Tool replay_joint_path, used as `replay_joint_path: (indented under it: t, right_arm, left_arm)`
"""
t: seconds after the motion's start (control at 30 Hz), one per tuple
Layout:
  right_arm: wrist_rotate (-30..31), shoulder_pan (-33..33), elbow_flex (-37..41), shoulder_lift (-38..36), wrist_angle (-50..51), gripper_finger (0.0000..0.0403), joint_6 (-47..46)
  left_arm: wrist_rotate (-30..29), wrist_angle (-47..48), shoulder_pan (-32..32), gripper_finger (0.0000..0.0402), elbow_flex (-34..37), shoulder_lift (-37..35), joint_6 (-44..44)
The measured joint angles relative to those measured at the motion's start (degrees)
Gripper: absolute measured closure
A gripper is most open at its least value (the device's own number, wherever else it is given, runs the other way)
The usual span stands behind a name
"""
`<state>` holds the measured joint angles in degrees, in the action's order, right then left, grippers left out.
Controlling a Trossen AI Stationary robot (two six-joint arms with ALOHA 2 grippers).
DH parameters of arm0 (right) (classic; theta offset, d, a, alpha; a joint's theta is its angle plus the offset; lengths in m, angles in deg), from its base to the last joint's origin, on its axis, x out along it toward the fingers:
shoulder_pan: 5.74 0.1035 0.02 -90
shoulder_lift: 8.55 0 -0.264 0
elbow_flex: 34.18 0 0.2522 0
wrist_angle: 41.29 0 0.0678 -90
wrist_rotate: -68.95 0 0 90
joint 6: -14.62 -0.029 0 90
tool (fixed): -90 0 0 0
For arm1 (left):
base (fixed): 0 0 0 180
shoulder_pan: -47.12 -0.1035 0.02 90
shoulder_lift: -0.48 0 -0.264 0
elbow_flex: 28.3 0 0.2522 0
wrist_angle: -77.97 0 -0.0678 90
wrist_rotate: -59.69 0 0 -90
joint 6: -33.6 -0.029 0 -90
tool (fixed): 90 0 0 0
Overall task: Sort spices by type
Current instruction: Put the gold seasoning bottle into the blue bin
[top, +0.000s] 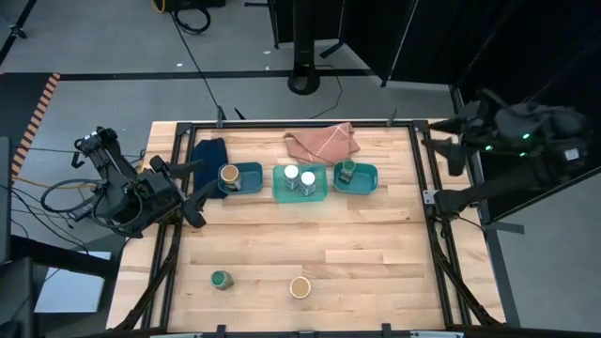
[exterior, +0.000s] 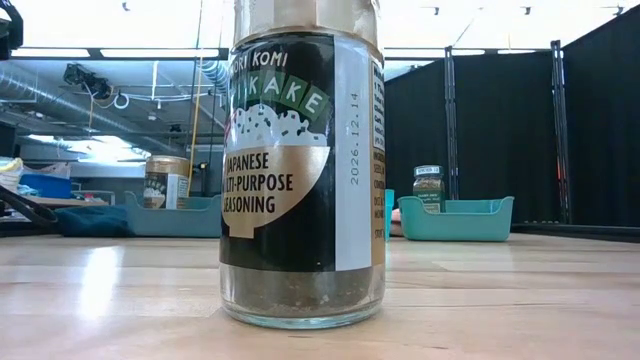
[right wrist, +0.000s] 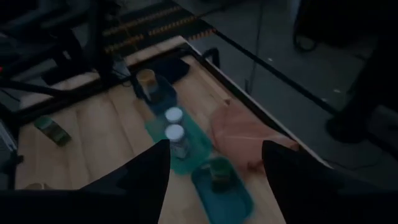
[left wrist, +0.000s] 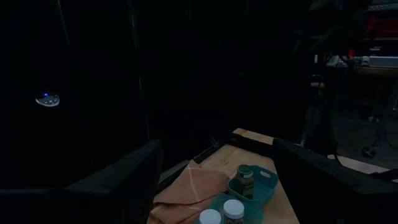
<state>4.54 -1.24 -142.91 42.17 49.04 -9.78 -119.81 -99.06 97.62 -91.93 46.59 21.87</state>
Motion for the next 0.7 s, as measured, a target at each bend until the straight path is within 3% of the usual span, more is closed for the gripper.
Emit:
replay_joint_path:
  t: [0.2,0.43,0.7]
  right_arm:
    - [-3.9,0.0,21.2,-7.4,-19.3,0.0144,0.6]
    - [-8.9,1.2,44.1,-12.0,-38.8,0.0142,-5.8]
    - [-10.1,6.1,65.6,-10.9,-80.5,0.0146,-9.7]
  left_arm:
    - [0.0,0.0,0.0,0.0094,0.0,0.0,0.0]
    - [0.0,0.0,0.0,0.0094,0.0,0.0,0.0]
    - [0.0,0.1,0.0,0.0094,0.0,0.0,0.0]
